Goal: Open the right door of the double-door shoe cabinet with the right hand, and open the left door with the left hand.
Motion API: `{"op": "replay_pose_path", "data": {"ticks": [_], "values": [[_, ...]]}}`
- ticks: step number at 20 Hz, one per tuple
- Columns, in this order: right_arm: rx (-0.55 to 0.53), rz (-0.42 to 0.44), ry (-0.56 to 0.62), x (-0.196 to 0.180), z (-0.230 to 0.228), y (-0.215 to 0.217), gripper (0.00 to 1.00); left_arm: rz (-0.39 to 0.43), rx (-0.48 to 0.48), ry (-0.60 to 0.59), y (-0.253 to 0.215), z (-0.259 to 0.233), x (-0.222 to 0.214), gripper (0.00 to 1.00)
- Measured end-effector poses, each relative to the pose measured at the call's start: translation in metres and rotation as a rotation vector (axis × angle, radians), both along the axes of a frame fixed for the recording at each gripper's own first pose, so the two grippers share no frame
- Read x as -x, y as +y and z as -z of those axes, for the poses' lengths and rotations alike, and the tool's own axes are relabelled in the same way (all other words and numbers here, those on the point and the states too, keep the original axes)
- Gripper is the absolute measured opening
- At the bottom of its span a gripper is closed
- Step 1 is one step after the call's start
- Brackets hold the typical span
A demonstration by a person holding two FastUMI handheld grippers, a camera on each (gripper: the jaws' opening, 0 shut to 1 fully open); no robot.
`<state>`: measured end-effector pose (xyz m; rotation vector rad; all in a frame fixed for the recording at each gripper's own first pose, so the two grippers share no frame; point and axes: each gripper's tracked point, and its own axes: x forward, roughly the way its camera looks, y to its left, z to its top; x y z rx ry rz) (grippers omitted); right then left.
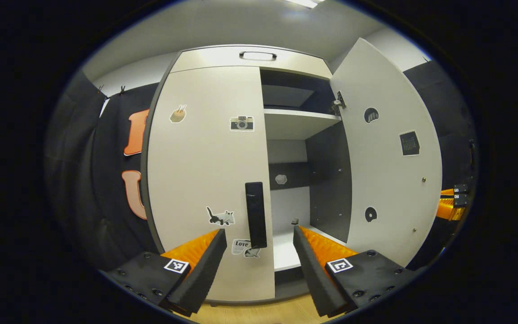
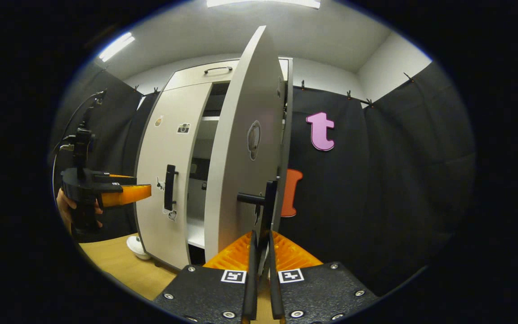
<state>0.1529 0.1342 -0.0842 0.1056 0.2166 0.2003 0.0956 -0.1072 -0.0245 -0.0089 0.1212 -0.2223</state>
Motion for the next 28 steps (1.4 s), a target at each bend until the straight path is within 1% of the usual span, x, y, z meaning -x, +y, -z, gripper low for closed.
{"op": "replay_pose_path", "data": {"ticks": [3, 5, 6, 7, 8, 9, 10, 11, 13, 16, 17, 19, 20, 21, 22, 23, 24, 25, 26, 27, 28], "values": [[-0.038, 0.019, 0.009, -0.001, 0.004, -0.003, 0.12, 0.028, -0.007, 0.024, -0.015, 0.003, -0.016, 0.98], [-0.043, 0.017, 0.005, -0.003, 0.005, -0.007, 0.1, 0.014, -0.002, 0.034, -0.015, 0.003, -0.027, 0.99], [-0.043, 0.016, 0.0, -0.004, 0.005, -0.009, 0.09, 0.011, 0.005, 0.029, -0.017, 0.001, -0.033, 0.94], [-0.046, 0.013, -0.004, -0.005, 0.005, -0.008, 0.09, 0.014, 0.005, 0.031, -0.021, 0.001, -0.039, 0.99], [-0.049, 0.012, -0.008, -0.005, 0.005, -0.008, 0.09, 0.006, -0.004, 0.033, -0.022, 0.001, -0.047, 0.94], [-0.054, 0.009, -0.012, -0.005, 0.005, -0.008, 0.09, -0.013, -0.015, 0.032, -0.019, 0.002, -0.054, 0.94], [-0.065, 0.011, -0.016, -0.006, 0.004, -0.008, 0.1, -0.027, -0.03, 0.033, -0.017, 0.005, -0.063, 0.9], [-0.076, 0.012, -0.016, -0.006, 0.004, -0.008, 0.1, -0.037, -0.04, 0.04, -0.015, 0.012, -0.071, 0.94], [-0.074, 0.007, -0.019, -0.007, 0.004, -0.006, 0.1, -0.044, -0.038, 0.07, -0.013, 0.022, -0.083, 0.94], [-0.066, 0.007, -0.023, -0.01, 0.005, -0.007, 0.1, -0.073, -0.005, 0.119, -0.008, 0.035, -0.095, 0.94], [-0.077, 0.009, -0.027, -0.01, 0.004, -0.007, 0.1, -0.084, 0.008, 0.121, -0.007, 0.036, -0.101, 0.94], [-0.111, 0.012, -0.026, -0.01, 0.004, -0.006, 0.1, -0.112, 0.022, 0.14, -0.001, 0.042, -0.107, 0.91], [-0.127, 0.01, -0.022, -0.011, 0.004, -0.004, 0.1, -0.128, 0.021, 0.137, 0.002, 0.042, -0.109, 0.91], [-0.138, 0.008, -0.019, -0.01, 0.004, -0.003, 0.1, -0.124, 0.015, 0.136, 0.003, 0.041, -0.109, 0.87], [-0.148, 0.009, -0.014, -0.01, 0.004, -0.002, 0.1, -0.149, -0.002, 0.139, 0.008, 0.042, -0.108, 0.8], [-0.155, 0.008, -0.01, -0.009, 0.005, -0.002, 0.1, -0.157, -0.005, 0.146, 0.009, 0.044, -0.107, 0.77], [-0.156, 0.008, -0.011, -0.009, 0.004, -0.001, 0.11, -0.155, -0.01, 0.138, 0.007, 0.042, -0.11, 0.7], [-0.144, 0.02, -0.015, -0.009, 0.005, -0.003, 0.12, -0.141, -0.004, 0.143, 0.003, 0.044, -0.108, 0.67], [-0.131, 0.031, -0.018, -0.01, 0.004, -0.006, 0.12, -0.121, 0.005, 0.134, -0.005, 0.043, -0.11, 0.66], [-0.123, 0.043, -0.016, -0.008, 0.004, -0.009, 0.14, -0.13, -0.013, 0.14, -0.005, 0.044, -0.109, 0.45], [-0.12, 0.047, -0.017, -0.005, 0.003, -0.01, 0.18, -0.13, -0.019, 0.128, -0.003, 0.042, -0.108, 0.39]]}}
